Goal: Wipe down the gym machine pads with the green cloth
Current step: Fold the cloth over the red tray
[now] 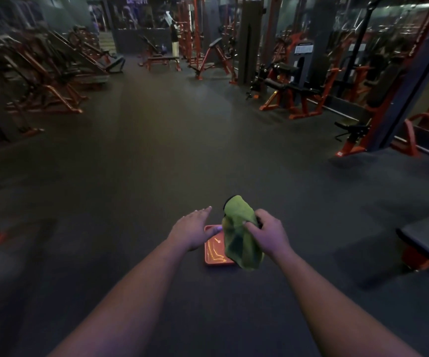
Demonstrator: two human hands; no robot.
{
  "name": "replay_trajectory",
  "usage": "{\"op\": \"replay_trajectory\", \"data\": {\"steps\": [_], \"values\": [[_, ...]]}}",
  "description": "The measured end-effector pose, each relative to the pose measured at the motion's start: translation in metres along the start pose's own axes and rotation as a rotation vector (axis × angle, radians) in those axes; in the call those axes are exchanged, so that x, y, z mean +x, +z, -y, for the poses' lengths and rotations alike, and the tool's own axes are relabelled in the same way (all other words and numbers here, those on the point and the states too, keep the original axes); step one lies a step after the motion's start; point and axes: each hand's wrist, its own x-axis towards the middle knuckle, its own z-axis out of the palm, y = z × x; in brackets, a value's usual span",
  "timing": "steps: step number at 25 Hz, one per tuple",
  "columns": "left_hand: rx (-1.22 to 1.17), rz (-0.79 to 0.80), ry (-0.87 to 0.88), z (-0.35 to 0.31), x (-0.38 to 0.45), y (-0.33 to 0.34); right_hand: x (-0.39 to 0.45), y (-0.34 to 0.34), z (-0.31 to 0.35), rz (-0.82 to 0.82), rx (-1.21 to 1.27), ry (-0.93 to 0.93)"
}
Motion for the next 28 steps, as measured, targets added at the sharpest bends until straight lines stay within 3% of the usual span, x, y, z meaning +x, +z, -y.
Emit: {"op": "replay_trajectory", "data": {"steps": [5,9,13,16,18,23,26,28], "values": [[-0.514,-0.059,-0.024,-0.004,0.104,-0.009,0.092,0.003,-0.021,0.103,0.225,-0.145],[-0.631,-0.095,0.055,0.014,0.18,-0.013,0.167,0.012,-0.037,0.172,0.079,-0.113],[-0.694,0.089,0.227,0.019,0.245,-0.02,0.229,0.025,-0.044,0.203,0.008,-0.126],[-0.629,0.233,0.349,0.023,0.292,-0.041,0.282,0.039,-0.025,0.334,0.024,-0.234],[-0.47,0.205,0.389,0.035,0.319,-0.065,0.314,0.049,-0.017,0.369,-0.068,-0.272],[0.227,0.139,0.235,0.099,0.368,-0.092,0.366,0.052,-0.019,0.163,-0.367,-0.255],[0.053,0.044,0.067,0.127,0.39,-0.085,0.393,0.053,-0.03,0.193,-0.358,-0.129],[-0.18,-0.076,-0.042,0.133,0.407,-0.082,0.408,0.055,-0.05,0.349,-0.463,-0.148]]}}
